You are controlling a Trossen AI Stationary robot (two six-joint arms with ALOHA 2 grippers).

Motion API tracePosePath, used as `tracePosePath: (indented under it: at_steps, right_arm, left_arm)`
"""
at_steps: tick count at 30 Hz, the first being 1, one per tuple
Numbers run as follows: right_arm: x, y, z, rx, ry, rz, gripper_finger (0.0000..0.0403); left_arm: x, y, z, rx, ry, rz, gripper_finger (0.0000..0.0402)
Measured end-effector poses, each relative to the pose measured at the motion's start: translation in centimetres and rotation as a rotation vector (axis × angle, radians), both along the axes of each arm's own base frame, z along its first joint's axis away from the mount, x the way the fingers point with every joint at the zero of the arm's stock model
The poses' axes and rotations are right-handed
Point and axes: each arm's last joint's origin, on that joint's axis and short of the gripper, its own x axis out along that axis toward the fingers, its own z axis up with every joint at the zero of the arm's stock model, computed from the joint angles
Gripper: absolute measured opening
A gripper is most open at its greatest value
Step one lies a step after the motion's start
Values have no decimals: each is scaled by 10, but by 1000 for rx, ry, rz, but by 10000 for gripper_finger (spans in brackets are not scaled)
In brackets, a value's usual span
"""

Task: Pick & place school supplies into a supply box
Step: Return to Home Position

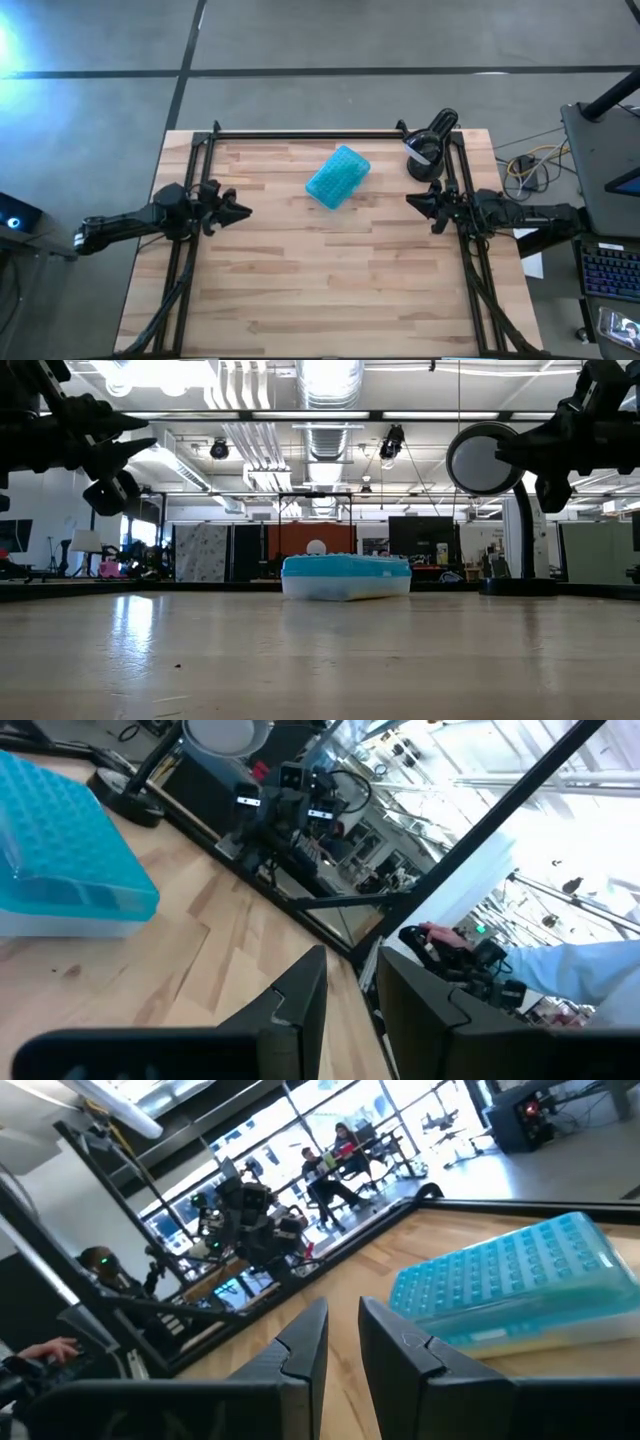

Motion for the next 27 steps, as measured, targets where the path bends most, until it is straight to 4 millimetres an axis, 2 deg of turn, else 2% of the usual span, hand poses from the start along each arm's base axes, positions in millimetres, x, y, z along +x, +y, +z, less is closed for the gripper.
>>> tracePosePath:
  at_steps: [27]
  right_arm:
    - [0, -3, 0, 0, 6, -34, 54]
  left_arm:
    - [4, 1, -5, -14, 63, 1, 76]
